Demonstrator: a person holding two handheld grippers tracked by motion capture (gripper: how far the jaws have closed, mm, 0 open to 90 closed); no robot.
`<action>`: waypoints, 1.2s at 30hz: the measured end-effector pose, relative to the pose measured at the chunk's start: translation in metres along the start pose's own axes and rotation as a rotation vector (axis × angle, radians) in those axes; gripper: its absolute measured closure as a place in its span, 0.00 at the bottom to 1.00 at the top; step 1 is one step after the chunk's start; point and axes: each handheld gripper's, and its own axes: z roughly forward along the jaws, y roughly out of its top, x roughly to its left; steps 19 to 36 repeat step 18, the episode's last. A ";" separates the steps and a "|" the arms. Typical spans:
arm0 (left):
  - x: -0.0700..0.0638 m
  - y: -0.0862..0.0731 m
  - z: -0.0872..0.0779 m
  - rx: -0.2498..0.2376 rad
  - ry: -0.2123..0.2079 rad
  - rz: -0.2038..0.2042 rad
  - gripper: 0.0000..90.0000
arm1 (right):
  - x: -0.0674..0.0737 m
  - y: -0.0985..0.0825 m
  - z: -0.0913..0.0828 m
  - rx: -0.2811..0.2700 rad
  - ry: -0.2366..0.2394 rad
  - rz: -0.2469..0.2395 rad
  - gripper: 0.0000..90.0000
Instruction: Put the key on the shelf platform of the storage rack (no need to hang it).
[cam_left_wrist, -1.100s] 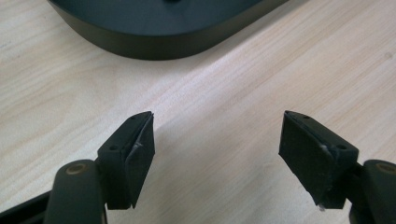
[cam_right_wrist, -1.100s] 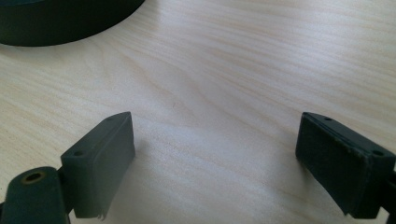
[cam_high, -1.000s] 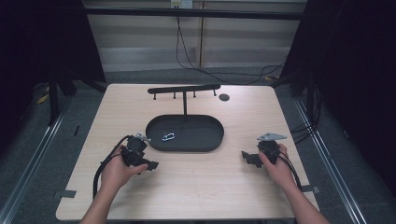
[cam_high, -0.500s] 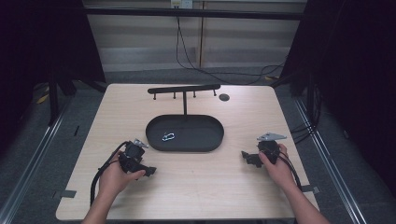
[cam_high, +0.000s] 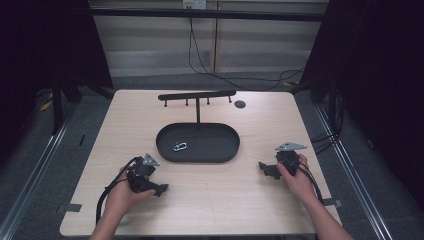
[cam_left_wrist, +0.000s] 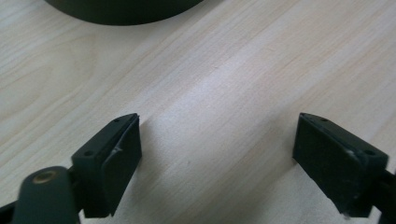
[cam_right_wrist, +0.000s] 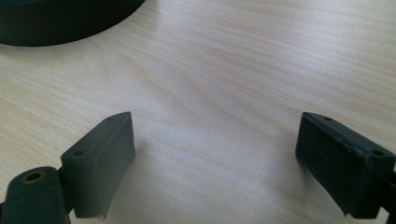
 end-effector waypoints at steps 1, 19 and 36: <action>0.000 -0.002 0.000 -0.019 0.003 0.001 0.16 | 0.000 0.000 0.000 -0.001 0.001 -0.002 0.13; 0.003 -0.019 0.000 -0.142 -0.014 0.034 0.15 | 0.000 0.000 0.000 0.000 0.000 0.000 0.13; 0.003 -0.019 0.000 -0.142 -0.014 0.034 0.15 | 0.000 0.000 0.000 0.000 0.000 0.000 0.13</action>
